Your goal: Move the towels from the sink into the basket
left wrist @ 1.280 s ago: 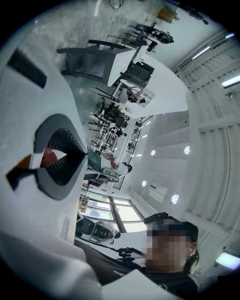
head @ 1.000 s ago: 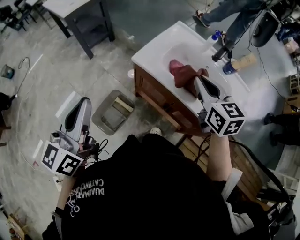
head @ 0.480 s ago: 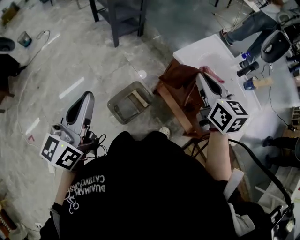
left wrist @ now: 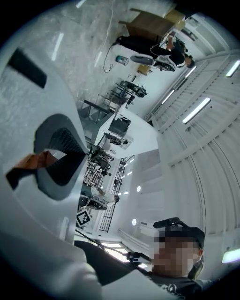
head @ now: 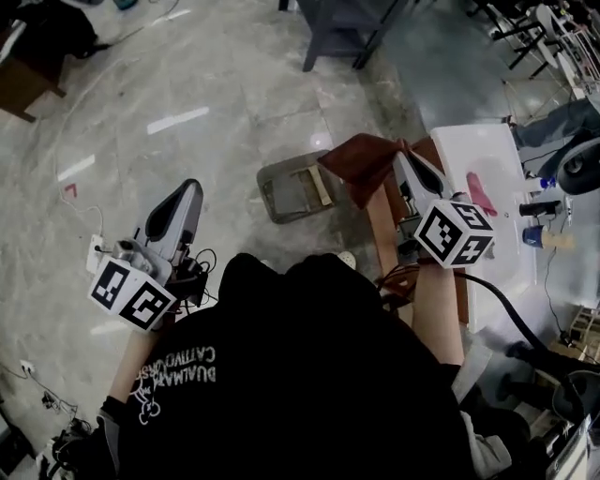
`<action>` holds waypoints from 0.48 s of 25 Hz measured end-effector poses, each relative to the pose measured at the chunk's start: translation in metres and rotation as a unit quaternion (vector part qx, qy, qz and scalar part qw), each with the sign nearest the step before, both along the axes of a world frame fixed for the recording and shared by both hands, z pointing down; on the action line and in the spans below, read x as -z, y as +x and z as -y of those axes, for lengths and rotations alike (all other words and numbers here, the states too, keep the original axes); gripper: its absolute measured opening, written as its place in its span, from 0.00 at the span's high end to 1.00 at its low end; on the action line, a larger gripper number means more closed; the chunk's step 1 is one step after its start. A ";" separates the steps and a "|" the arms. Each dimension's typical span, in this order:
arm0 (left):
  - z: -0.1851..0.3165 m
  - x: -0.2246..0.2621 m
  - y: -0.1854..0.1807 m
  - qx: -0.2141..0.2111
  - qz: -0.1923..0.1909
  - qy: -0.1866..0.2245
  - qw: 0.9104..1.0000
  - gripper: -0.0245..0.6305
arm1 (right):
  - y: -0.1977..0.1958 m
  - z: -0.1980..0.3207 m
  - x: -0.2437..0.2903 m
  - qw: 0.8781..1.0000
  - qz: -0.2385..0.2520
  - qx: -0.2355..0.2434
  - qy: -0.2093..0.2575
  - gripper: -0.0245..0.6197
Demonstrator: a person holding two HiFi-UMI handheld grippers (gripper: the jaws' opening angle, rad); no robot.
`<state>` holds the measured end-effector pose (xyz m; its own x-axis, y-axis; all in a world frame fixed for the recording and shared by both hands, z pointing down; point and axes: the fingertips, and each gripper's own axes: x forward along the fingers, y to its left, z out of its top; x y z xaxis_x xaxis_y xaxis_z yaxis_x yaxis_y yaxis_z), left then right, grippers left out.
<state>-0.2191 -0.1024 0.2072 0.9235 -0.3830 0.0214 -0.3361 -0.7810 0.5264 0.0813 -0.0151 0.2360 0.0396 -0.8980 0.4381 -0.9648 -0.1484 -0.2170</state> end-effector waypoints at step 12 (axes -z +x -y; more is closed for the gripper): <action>0.010 -0.059 -0.044 0.136 0.020 -0.023 0.990 0.96 | -0.057 0.085 -0.104 0.984 0.062 0.135 -0.095 0.90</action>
